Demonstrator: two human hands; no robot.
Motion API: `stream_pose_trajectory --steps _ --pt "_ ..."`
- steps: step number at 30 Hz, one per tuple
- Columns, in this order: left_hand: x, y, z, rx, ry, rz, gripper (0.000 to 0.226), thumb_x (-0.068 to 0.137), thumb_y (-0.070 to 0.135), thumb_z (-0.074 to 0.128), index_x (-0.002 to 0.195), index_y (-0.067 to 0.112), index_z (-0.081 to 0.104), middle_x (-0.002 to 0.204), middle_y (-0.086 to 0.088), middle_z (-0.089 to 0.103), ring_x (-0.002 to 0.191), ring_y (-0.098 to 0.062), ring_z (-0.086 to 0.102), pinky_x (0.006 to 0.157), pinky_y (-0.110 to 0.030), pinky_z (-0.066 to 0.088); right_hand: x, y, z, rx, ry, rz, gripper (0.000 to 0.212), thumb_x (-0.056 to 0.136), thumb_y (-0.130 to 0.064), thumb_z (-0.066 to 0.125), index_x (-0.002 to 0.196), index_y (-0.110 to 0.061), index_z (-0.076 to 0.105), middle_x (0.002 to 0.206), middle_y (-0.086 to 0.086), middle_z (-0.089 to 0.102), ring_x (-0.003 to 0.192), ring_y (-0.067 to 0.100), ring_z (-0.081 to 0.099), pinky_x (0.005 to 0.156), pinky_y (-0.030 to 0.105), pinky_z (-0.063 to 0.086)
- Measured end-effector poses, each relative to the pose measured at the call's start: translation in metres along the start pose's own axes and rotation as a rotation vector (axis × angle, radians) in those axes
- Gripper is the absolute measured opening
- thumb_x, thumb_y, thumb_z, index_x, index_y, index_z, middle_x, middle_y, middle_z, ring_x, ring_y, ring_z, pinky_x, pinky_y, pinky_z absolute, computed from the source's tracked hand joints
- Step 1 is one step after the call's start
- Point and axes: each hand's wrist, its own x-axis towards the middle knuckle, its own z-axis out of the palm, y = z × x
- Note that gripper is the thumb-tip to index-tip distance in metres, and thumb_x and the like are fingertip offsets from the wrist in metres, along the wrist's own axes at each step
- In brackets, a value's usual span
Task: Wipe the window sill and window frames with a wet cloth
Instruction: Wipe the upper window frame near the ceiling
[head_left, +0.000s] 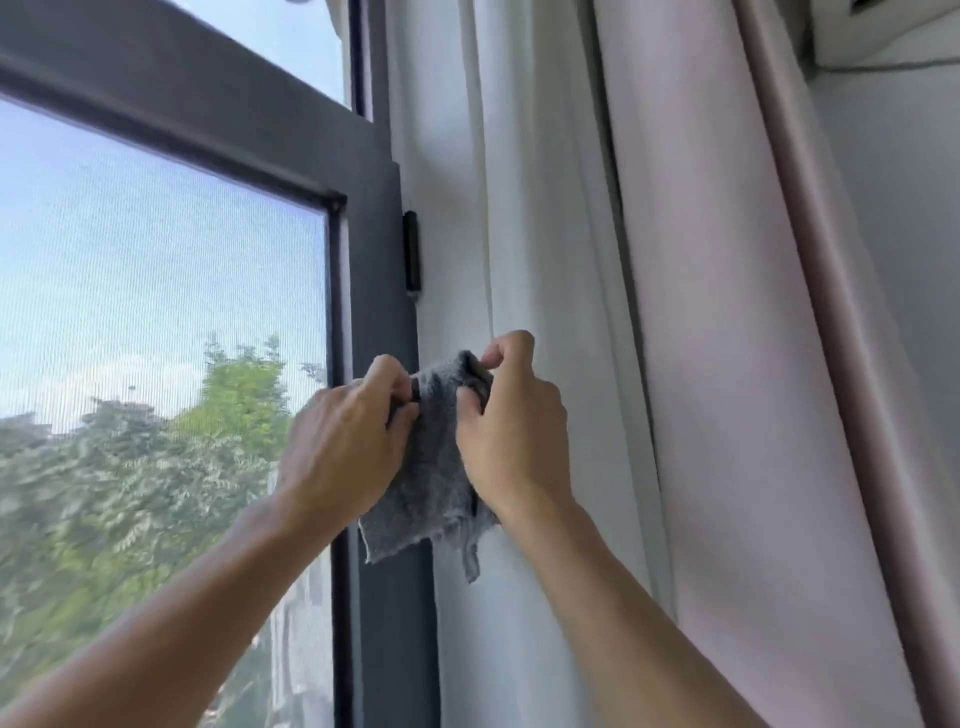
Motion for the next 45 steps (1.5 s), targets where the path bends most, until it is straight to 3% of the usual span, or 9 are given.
stream_pose_trajectory --steps 3,8,13,18,22,26,34,38,45 --pt "0.069 -0.014 -0.023 0.131 0.044 0.125 0.024 0.089 0.017 0.068 0.089 0.021 0.044 0.06 0.014 0.05 0.046 0.004 0.036 0.061 -0.028 0.041 0.063 -0.011 0.015 -0.109 0.02 -0.014 0.017 0.097 -0.02 0.054 0.103 -0.025 0.039 0.087 -0.002 0.06 0.076 0.021 0.059 0.064 0.036 0.049" --pt "0.163 -0.025 -0.056 0.377 0.08 0.307 0.016 0.083 0.016 0.072 0.082 0.02 0.057 0.059 0.007 0.055 0.055 -0.019 0.054 0.068 -0.038 0.044 0.133 -0.038 0.035 -0.186 0.248 -0.135 0.026 0.07 -0.005 0.081 0.085 -0.022 0.068 0.081 -0.003 0.055 0.055 0.017 0.053 0.045 0.022 0.032" --pt "0.247 -0.038 -0.086 0.562 0.139 0.341 0.01 0.084 0.016 0.069 0.081 0.021 0.06 0.059 0.008 0.055 0.064 -0.02 0.057 0.075 -0.036 0.032 0.204 -0.07 0.052 -0.224 0.4 -0.112 0.017 0.069 -0.008 0.081 0.076 -0.021 0.074 0.075 -0.001 0.055 0.07 0.022 0.052 0.061 0.029 0.038" --pt "0.29 -0.05 -0.1 0.694 0.014 0.228 0.01 0.087 0.018 0.064 0.092 0.025 0.06 0.068 0.008 0.06 0.078 -0.017 0.058 0.084 -0.034 0.033 0.255 -0.105 0.072 -0.063 0.208 -0.031 0.02 0.098 -0.019 0.051 0.11 -0.018 0.068 0.096 -0.002 0.069 0.084 0.022 0.066 0.07 0.031 0.047" --pt "0.288 -0.062 -0.104 0.686 -0.049 0.194 0.017 0.095 0.028 0.052 0.098 0.03 0.068 0.112 0.008 0.059 0.109 -0.016 0.046 0.092 -0.036 0.03 0.248 -0.104 0.107 0.061 0.176 -0.065 0.046 0.104 -0.037 0.031 0.148 -0.023 0.038 0.13 0.008 0.056 0.12 0.027 0.052 0.099 0.036 0.041" --pt "0.285 -0.069 -0.122 0.666 -0.157 0.165 0.033 0.097 0.034 0.042 0.12 0.039 0.064 0.148 0.007 0.039 0.134 -0.014 0.027 0.106 -0.04 0.02 0.243 -0.093 0.133 0.128 0.142 -0.153 0.061 0.101 -0.046 0.011 0.148 -0.022 0.04 0.15 0.021 0.038 0.142 0.035 0.028 0.117 0.049 0.026" --pt "0.282 -0.07 -0.154 0.722 -0.178 0.096 0.047 0.088 0.036 0.032 0.12 0.035 0.066 0.143 0.006 0.048 0.133 -0.011 0.035 0.109 -0.038 0.012 0.246 -0.117 0.139 0.16 0.238 -0.235 0.049 0.099 -0.037 0.026 0.132 -0.012 0.052 0.136 0.015 0.05 0.127 0.032 0.043 0.111 0.048 0.034" --pt "0.27 -0.081 -0.163 0.795 -0.21 0.127 0.053 0.089 0.043 0.029 0.132 0.033 0.058 0.145 0.004 0.049 0.135 -0.016 0.04 0.114 -0.045 0.022 0.259 -0.113 0.14 0.14 0.27 0.017 0.052 0.096 -0.034 0.024 0.131 -0.008 0.053 0.133 0.022 0.05 0.127 0.039 0.044 0.108 0.047 0.035" --pt "0.26 -0.086 -0.177 0.808 -0.237 0.104 0.056 0.086 0.048 0.033 0.133 0.03 0.059 0.138 0.003 0.057 0.133 -0.018 0.046 0.117 -0.05 0.024 0.243 -0.125 0.122 0.125 -0.011 -0.062 0.071 0.086 -0.07 0.0 0.148 -0.047 0.025 0.159 0.017 0.016 0.147 0.033 0.007 0.12 0.052 0.004"
